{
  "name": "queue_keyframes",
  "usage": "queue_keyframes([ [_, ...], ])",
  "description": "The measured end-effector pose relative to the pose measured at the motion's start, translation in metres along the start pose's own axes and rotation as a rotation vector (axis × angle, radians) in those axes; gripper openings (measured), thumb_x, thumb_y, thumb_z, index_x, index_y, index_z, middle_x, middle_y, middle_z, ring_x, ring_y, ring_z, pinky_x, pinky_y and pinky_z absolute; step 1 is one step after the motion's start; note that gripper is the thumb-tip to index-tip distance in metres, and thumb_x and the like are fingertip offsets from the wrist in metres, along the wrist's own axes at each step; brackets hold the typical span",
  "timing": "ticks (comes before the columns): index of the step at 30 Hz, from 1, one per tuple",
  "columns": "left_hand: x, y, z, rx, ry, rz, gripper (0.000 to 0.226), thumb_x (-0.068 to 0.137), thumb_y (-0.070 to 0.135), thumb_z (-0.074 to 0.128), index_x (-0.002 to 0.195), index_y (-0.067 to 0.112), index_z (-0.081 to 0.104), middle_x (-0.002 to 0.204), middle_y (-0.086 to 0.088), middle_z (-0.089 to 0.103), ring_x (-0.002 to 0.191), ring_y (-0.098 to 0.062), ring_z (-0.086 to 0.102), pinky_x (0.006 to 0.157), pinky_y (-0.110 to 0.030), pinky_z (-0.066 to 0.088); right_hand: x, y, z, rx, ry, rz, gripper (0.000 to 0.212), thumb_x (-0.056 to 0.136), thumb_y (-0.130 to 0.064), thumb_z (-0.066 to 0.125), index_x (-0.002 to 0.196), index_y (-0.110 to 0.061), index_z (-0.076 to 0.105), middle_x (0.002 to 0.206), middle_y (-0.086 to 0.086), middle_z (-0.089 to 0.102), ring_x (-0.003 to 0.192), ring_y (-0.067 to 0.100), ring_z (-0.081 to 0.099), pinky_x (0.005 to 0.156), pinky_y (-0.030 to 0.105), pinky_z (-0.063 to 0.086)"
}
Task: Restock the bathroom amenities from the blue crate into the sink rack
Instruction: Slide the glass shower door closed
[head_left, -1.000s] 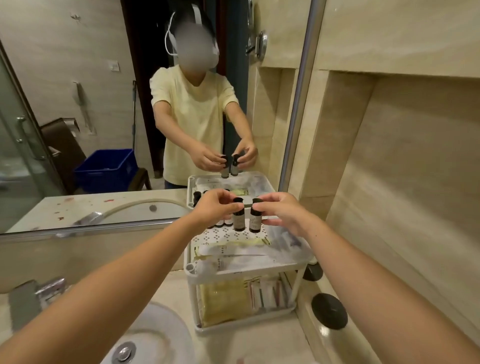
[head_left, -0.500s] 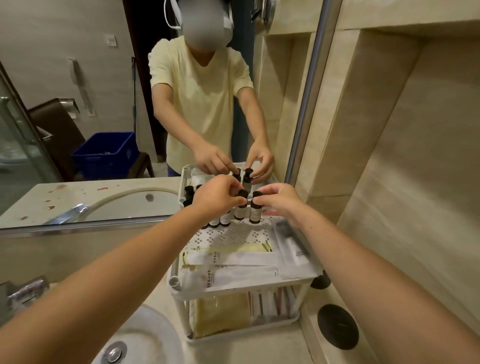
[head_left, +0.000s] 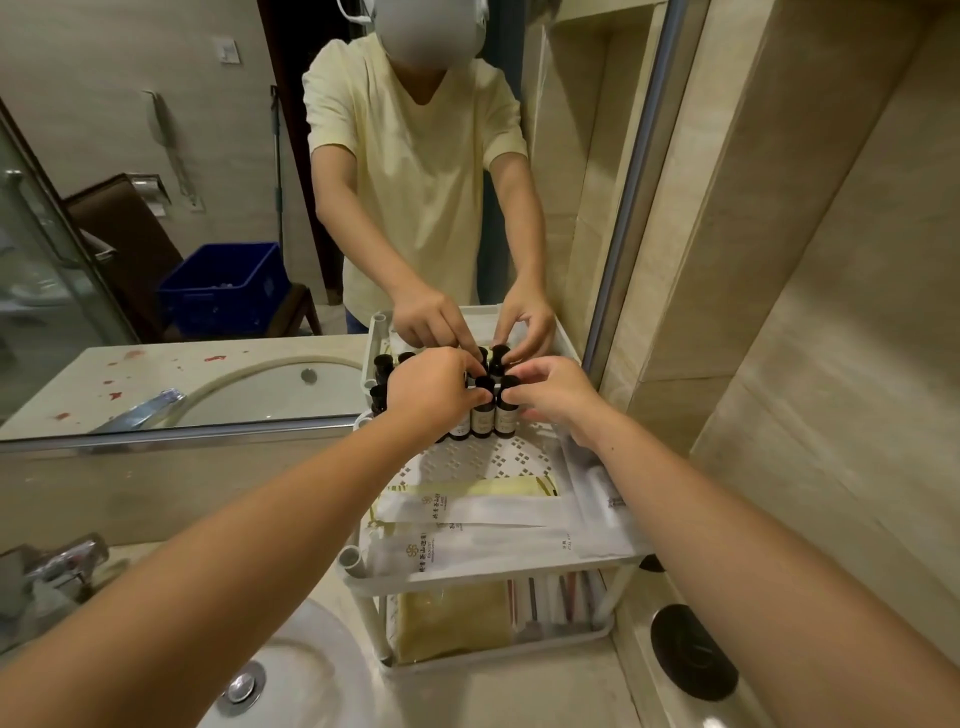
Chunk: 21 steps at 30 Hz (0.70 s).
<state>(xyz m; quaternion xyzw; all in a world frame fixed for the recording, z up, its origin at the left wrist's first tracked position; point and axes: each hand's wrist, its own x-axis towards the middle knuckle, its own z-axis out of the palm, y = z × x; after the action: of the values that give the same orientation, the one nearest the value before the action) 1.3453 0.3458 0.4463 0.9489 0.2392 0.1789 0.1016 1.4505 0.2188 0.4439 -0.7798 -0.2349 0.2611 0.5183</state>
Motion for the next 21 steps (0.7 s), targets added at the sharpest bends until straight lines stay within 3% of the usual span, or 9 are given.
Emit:
queue_keyframes([
  [3,0.000,0.000,0.000,0.016,-0.002,-0.012,0.033,0.083,0.049,0.069,0.113,0.035,0.070,0.089,0.010,0.071,0.080,-0.010,0.062,0.055,-0.025,0.041,0.002,0.000,0.003,-0.010,0.005,-0.011,0.032,0.080,0.000,0.075,0.107,-0.014,0.068,0.099,0.004,0.069,0.097,0.021,0.067,0.084,0.038,0.059],
  [9,-0.004,-0.001,-0.002,0.029,-0.001,-0.004,0.037,0.083,0.046,0.070,0.119,0.034,0.067,0.094,0.010,0.071,0.084,-0.012,0.064,0.053,-0.025,0.039,-0.001,-0.001,0.003,-0.050,0.011,-0.031,0.038,0.080,0.001,0.074,0.115,-0.011,0.067,0.098,0.001,0.066,0.094,0.017,0.065,0.086,0.037,0.058],
  [13,-0.010,-0.001,-0.008,0.017,0.013,0.001,0.043,0.085,0.042,0.069,0.127,0.034,0.062,0.100,0.009,0.071,0.088,-0.014,0.064,0.061,-0.028,0.047,-0.008,-0.005,0.000,-0.053,0.020,-0.048,0.043,0.080,0.006,0.071,0.120,-0.008,0.062,0.113,0.008,0.065,0.106,0.021,0.063,0.093,0.040,0.054],
  [17,-0.023,-0.002,-0.017,-0.104,0.041,-0.057,0.042,0.087,0.040,0.069,0.127,0.033,0.059,0.081,0.013,0.062,0.076,-0.009,0.059,0.057,-0.027,0.043,-0.020,-0.008,-0.001,-0.054,0.064,-0.060,0.045,0.083,0.000,0.070,0.125,-0.013,0.057,0.116,0.006,0.061,0.108,0.021,0.060,0.092,0.038,0.053],
  [21,-0.042,-0.008,-0.029,-0.164,0.090,-0.094,0.039,0.088,0.041,0.067,0.125,0.033,0.058,0.083,0.016,0.060,0.078,-0.005,0.058,0.059,-0.027,0.046,-0.034,-0.013,0.007,-0.048,0.187,-0.135,0.039,0.085,-0.009,0.069,0.121,-0.018,0.058,0.113,0.001,0.060,0.103,0.015,0.058,0.085,0.032,0.052],
])
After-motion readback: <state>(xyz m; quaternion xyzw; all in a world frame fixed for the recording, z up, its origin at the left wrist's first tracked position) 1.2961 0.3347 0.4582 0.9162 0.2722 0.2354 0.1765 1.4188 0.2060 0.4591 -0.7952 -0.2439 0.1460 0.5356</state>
